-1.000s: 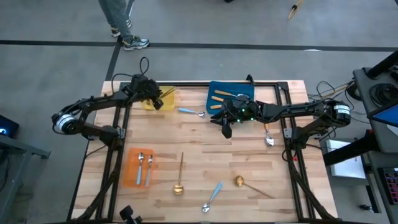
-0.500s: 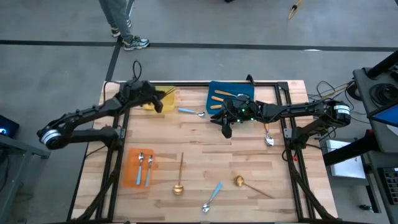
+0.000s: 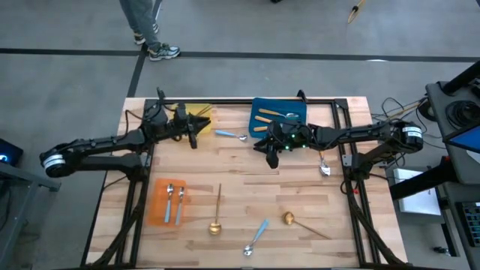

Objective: Sort silverware by color (type)
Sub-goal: Put the blue spoon into the orange bin

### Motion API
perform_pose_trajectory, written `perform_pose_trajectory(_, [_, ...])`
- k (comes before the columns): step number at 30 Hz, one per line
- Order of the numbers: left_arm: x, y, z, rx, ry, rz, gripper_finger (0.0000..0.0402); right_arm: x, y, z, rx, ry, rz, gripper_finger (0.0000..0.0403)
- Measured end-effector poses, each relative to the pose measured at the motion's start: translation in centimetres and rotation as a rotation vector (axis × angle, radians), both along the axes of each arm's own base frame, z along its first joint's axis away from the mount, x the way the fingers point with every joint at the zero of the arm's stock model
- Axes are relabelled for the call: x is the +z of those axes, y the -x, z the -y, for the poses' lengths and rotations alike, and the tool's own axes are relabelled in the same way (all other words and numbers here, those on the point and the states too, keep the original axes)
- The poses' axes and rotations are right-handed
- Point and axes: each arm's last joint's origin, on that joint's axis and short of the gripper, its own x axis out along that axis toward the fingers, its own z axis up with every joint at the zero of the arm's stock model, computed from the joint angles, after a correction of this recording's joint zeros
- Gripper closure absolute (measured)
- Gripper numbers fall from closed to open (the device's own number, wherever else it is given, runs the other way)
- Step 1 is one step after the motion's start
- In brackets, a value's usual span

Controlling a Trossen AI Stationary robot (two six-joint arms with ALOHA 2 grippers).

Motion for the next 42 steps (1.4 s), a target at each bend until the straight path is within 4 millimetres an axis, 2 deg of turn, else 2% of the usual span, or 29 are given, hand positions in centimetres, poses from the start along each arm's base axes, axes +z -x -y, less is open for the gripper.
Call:
perform_pose_trajectory(9, [-1.0, -1.3, -0.5, -0.006, 0.015, 0.011, 0.0358, -0.2, -0.2, -2.3, 0.051, -0.067, -0.025, 0.0335])
perform_pose_trajectory(15, [-2.0, -3.0, -0.5, -0.041, 0.051, -0.024, 0.0358, -1.2, 0.3, -3.3, 0.071, -0.091, -0.145, 0.0335])
perform_pose_trajectory(23, [-3.1, -6.3, -1.0, -0.081, 0.086, -0.104, 0.0358, -2.7, 1.4, -3.5, 0.066, -0.114, -0.344, 0.0335])
perform_pose_trajectory(27, [-4.1, -8.0, -1.8, -0.076, 0.091, -0.240, 0.0358, -3.4, 2.2, -3.5, 0.079, -0.081, -0.449, 0.0335])
perform_pose_trajectory(30, [-4.9, -9.1, -2.6, -0.013, 0.073, -0.422, 0.0358, -3.9, 2.6, -3.4, 0.055, -0.042, -0.495, 0.0335])
perform_pose_trajectory(36, [-6.3, -11.2, -3.9, -0.037, -0.032, -0.755, 0.0358, -4.0, 2.7, -3.4, 0.095, 0.039, -0.497, 0.0335])
perform_pose_trajectory(42, [-7.9, -12.6, -4.8, -0.096, -0.078, -0.875, 0.0358, -3.7, 2.5, -3.3, 0.134, 0.098, -0.464, 0.0335])
